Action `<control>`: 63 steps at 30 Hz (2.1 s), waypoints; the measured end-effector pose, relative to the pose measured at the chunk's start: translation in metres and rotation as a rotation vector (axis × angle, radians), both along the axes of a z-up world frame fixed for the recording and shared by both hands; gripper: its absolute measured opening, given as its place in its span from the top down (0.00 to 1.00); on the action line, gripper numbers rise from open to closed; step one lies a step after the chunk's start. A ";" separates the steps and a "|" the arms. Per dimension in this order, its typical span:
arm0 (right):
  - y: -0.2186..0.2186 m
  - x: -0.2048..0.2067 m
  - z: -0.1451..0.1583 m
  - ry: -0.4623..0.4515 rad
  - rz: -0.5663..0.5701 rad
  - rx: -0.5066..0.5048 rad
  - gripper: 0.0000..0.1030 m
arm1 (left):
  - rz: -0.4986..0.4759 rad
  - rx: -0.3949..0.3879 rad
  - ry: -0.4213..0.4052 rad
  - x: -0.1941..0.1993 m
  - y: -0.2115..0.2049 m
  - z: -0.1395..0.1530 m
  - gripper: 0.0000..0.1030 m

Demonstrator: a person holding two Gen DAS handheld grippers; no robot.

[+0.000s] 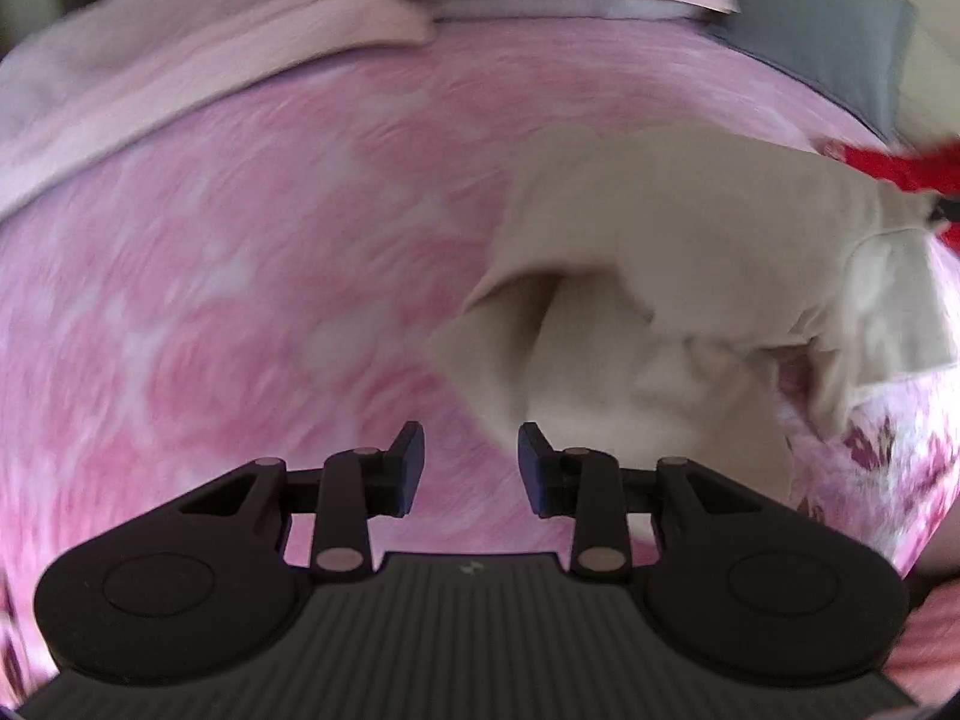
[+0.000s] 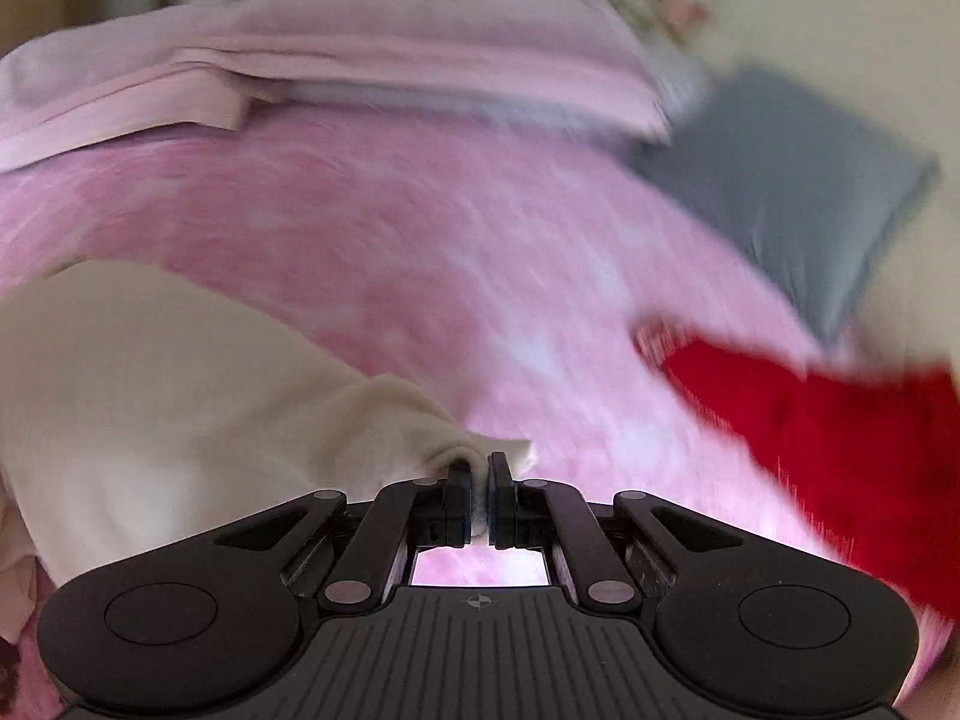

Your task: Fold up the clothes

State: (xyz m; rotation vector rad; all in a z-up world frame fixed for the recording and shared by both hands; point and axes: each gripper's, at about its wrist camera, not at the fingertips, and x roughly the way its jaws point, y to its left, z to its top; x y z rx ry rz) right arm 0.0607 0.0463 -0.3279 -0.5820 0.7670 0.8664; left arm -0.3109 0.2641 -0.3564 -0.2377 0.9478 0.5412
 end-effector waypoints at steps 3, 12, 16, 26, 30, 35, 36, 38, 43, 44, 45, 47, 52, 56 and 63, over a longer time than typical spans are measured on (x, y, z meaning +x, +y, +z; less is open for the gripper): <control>-0.010 0.001 -0.011 0.024 0.019 -0.004 0.97 | -0.129 0.130 0.006 0.019 -0.017 -0.001 0.70; -0.002 -0.007 -0.029 -0.025 0.094 -0.039 0.82 | -0.495 0.626 0.102 0.046 -0.060 -0.034 0.65; -0.004 -0.022 -0.044 -0.194 0.175 -0.083 0.40 | -0.544 0.703 0.106 0.055 -0.058 -0.050 0.73; -0.010 -0.045 -0.056 -0.376 0.473 -0.091 0.99 | -0.376 0.512 -0.018 0.055 -0.018 -0.019 0.96; -0.006 -0.049 -0.014 -0.419 0.398 0.071 0.99 | -0.223 0.429 -0.124 0.036 0.005 0.022 0.96; 0.011 -0.060 0.050 -0.537 0.341 0.269 0.99 | -0.062 0.386 -0.272 0.010 0.037 0.089 0.96; 0.017 -0.063 0.066 -0.558 0.332 0.314 0.99 | -0.039 0.402 -0.304 0.005 0.041 0.106 0.96; 0.027 -0.069 0.100 -0.592 0.314 0.407 0.99 | 0.010 0.435 -0.370 -0.004 0.049 0.141 0.96; 0.037 -0.084 0.183 -0.655 0.299 0.611 0.99 | 0.070 0.555 -0.465 -0.033 0.056 0.220 0.96; 0.038 -0.087 0.198 -0.658 0.306 0.636 0.99 | 0.072 0.571 -0.467 -0.038 0.055 0.231 0.96; 0.037 -0.090 0.211 -0.650 0.316 0.654 0.99 | 0.077 0.581 -0.472 -0.043 0.052 0.243 0.96; 0.032 -0.097 0.233 -0.626 0.336 0.681 0.99 | 0.082 0.599 -0.482 -0.056 0.045 0.261 0.96; 0.009 -0.117 0.275 -0.563 0.406 0.714 0.99 | 0.090 0.609 -0.470 -0.095 0.020 0.297 0.96; -0.022 -0.141 0.300 -0.569 0.473 0.710 0.99 | 0.107 0.593 -0.468 -0.129 -0.005 0.320 0.96; -0.039 -0.178 0.342 -0.615 0.579 0.718 0.99 | 0.132 0.630 -0.536 -0.165 -0.006 0.378 0.96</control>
